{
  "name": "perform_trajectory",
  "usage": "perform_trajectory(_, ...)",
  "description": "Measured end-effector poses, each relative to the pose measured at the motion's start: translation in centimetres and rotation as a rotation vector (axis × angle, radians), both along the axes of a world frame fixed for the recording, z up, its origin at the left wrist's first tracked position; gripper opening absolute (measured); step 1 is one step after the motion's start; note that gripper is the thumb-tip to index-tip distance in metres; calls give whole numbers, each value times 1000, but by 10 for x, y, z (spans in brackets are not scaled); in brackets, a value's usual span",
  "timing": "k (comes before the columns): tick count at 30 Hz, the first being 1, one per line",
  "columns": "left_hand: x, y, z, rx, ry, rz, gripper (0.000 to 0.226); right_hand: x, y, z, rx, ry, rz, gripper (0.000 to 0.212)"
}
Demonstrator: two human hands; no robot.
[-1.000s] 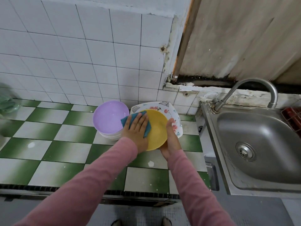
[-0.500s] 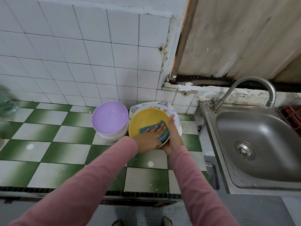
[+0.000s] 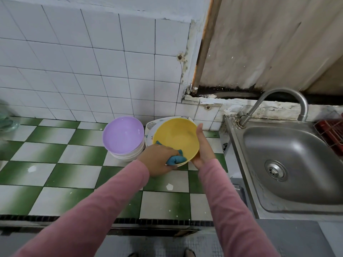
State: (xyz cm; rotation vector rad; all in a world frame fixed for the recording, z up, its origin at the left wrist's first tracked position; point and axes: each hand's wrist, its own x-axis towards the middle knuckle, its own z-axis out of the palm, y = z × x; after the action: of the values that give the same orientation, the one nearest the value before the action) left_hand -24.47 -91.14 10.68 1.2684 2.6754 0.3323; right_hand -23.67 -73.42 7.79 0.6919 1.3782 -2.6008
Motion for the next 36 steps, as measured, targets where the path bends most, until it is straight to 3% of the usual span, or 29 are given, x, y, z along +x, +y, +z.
perform_trajectory(3,2,2,0,75,-59,64,20,0,3,12,-4,-30,33,120)
perform_trajectory(5,5,5,2,230,-179,161,18,3,9,20,0,-79,25,111)
perform_trajectory(7,10,8,11,551,-450,310,23,8,15,19,-1,-142,-9,98)
perform_trajectory(9,13,11,18,925,-776,452,43,16,10,12,-41,-214,15,92)
perform_trajectory(11,11,13,20,1166,-1019,534,52,26,-4,9,-132,-279,75,86)
perform_trajectory(13,8,13,19,1254,-1136,512,52,32,-14,5,-299,-286,65,75)
perform_trajectory(16,4,10,13,1258,-1210,491,78,34,-17,6,-517,-211,-151,52)
perform_trajectory(19,0,5,6,1250,-1175,583,95,32,-5,8,-509,-104,-315,39)
perform_trajectory(24,1,3,-9,1381,-1145,944,59,29,25,34,-467,18,-450,24)
perform_trajectory(28,10,22,6,1454,-849,1011,46,28,25,50,-155,76,-385,26)
perform_trajectory(30,19,36,21,1392,-704,914,40,32,11,60,41,86,-303,16)
perform_trajectory(33,31,58,32,1153,-472,563,33,35,-17,66,308,127,-172,20)
perform_trajectory(36,22,68,25,910,-138,305,47,39,-32,68,337,151,-134,25)
